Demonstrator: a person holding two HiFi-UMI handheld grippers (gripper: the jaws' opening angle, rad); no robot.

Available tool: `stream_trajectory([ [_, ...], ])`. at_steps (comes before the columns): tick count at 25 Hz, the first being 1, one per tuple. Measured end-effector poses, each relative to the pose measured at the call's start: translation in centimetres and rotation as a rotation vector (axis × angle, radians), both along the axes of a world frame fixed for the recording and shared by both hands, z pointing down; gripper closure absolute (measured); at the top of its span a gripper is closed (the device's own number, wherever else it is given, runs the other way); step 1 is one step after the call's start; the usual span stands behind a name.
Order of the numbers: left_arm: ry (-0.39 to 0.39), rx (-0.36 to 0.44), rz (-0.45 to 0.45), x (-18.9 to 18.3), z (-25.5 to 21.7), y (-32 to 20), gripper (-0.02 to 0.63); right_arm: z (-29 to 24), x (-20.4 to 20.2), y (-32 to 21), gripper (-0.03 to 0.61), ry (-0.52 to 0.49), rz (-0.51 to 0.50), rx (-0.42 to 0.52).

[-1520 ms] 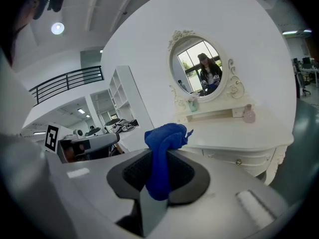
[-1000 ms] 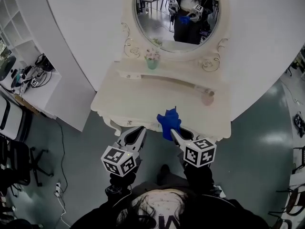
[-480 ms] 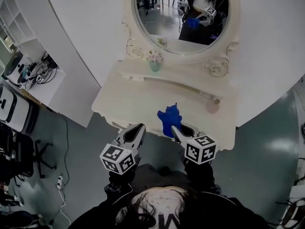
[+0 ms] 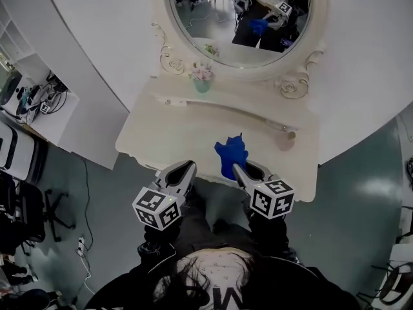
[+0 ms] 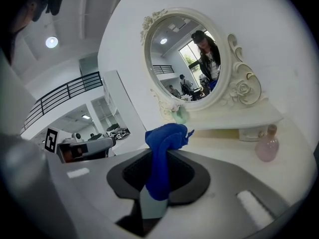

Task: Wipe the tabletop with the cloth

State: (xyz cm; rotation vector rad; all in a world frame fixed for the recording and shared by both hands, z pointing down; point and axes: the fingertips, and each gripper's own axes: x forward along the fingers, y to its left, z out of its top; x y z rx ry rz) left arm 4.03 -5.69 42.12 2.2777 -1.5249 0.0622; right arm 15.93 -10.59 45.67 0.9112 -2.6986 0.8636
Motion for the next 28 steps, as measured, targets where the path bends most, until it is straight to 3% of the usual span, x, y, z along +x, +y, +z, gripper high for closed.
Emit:
stream_trajectory([
  [12, -0.004, -0.016, 0.101, -5.0, 0.9, -7.4, 0.609, 0.8, -3.7, -7.5, 0.495, 0.039, 0.114, -0.027],
  [28, 0.029, -0.040, 0.257, -12.9, 2.3, -15.6, 0.609, 2.9, -11.5, -21.2, 0.495, 0.259, 0.208, 0.030],
])
